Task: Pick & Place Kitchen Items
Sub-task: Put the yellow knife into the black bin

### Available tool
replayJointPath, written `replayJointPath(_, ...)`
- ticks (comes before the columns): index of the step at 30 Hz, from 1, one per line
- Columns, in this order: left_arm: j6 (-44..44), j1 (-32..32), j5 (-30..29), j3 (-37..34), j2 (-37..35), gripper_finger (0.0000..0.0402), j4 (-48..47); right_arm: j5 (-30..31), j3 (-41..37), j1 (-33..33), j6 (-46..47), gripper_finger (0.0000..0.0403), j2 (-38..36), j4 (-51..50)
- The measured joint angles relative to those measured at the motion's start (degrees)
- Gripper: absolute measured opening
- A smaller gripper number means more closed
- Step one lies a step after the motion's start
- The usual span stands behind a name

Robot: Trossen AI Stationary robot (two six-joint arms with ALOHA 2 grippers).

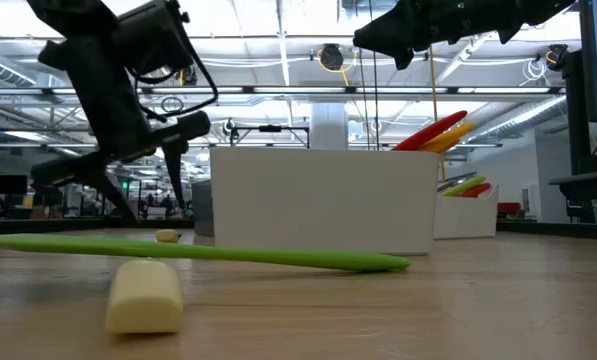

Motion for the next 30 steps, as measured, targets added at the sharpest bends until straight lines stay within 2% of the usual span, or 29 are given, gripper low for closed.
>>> replayJointPath(2,2.8,0.8,0.9,0.0,0.8,0.0239,1.3,0.0,0.0,0.0,0.0,0.0089,0.0,0.0)
replayJointPath(6,9.3,2.5,6.3,0.0,2.7,0.0239,5.2,0.0,0.0,0.0,0.0,0.0089,0.0,0.0)
replayJointPath(12,8.0,3.8,11.3,0.3,6.1,0.0239,4.5,0.0,0.0,0.0,0.0,0.0089,0.0,0.0)
replayJointPath(17,8.1,3.9,12.5,0.4,8.3,0.0239,4.0,0.0,0.0,0.0,0.0,0.0089,0.0,0.0)
replayJointPath(23,15.0,3.8,16.4,0.4,8.7,0.0239,2.1,0.0,0.0,0.0,0.0,0.0089,0.0,0.0)
replayJointPath(30,14.8,3.7,16.1,0.6,8.6,0.0238,-1.0,0.0,0.0,0.0,0.0,0.0089,0.0,0.0)
